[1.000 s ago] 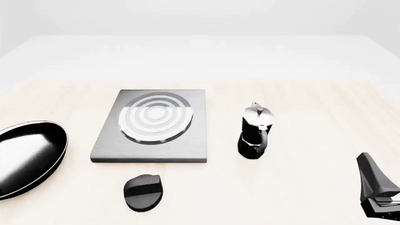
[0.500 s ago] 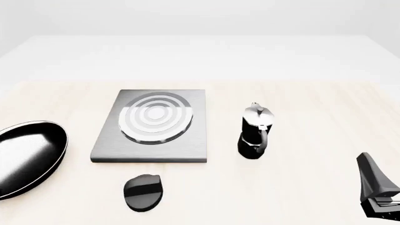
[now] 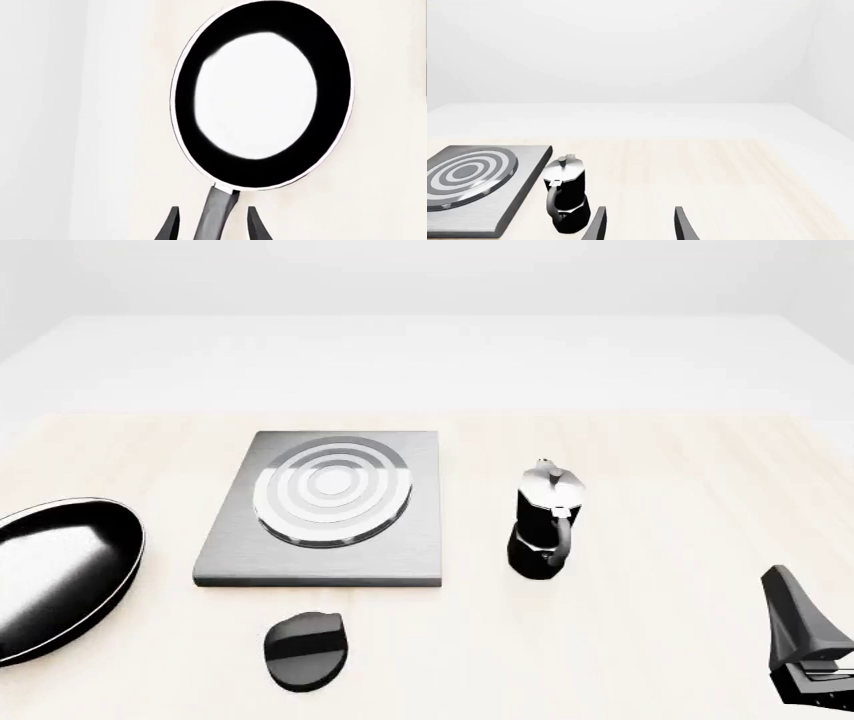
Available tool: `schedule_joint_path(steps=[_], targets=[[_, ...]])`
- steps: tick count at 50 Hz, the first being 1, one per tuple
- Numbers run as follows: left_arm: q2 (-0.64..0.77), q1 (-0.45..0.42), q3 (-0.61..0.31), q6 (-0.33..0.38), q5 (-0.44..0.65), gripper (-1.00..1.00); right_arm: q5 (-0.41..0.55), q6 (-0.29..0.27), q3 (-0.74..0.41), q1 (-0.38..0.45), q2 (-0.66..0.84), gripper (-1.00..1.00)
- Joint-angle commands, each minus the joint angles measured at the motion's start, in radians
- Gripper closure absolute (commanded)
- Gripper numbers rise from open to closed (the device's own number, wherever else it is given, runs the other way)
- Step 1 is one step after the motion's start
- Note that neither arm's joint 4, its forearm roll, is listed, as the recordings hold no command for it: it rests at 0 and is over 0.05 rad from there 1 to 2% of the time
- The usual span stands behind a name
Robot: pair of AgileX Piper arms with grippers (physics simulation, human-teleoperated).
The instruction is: Turn on the stove and put the frying pan on it.
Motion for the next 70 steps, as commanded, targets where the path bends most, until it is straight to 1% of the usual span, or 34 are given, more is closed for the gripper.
schedule_joint_path(steps=[1, 11, 18, 21, 27, 33, 37, 42, 51, 60, 66, 70], targets=[[0.076, 0.032, 0.045, 0.040, -0.096, -1.00, 0.000, 0.000, 0.000, 0.000, 0.000, -1.00], [0.138, 0.046, 0.081, 0.061, -0.166, -1.00, 0.000, 0.000, 0.000, 0.000, 0.000, -1.00], [0.192, 0.073, 0.095, 0.089, -0.229, -1.00, 0.000, 0.000, 0.000, 0.000, 0.000, -1.00], [0.190, 0.069, 0.098, 0.087, -0.225, -1.00, 0.000, 0.000, 0.000, 0.000, 0.000, -1.00], [0.216, 0.086, 0.115, 0.109, -0.260, -1.00, 0.000, 0.000, 0.000, 0.000, 0.000, -1.00], [0.222, 0.097, 0.125, 0.122, -0.270, -1.00, 0.000, 0.000, 0.000, 0.000, 0.000, -1.00], [0.244, 0.116, 0.136, 0.147, -0.305, -1.00, 0.000, 0.000, 0.000, 0.000, 0.000, -1.00], [0.252, 0.122, 0.139, 0.152, -0.310, -1.00, 0.000, 0.000, 0.000, 0.000, 0.000, -1.00], [0.320, 0.153, 0.147, 0.185, -0.382, -1.00, 0.000, 0.000, 0.000, 0.000, 0.000, -1.00], [0.412, 0.189, 0.157, 0.230, -0.490, -1.00, 0.000, 0.000, 0.000, 0.000, 0.000, -1.00], [0.450, 0.198, 0.158, 0.238, -0.521, -1.00, 0.000, 0.000, 0.000, 0.000, 0.000, -1.00], [0.494, 0.215, 0.160, 0.259, -0.570, -1.00, 0.000, 0.000, 0.000, 0.000, 0.000, -1.00]])
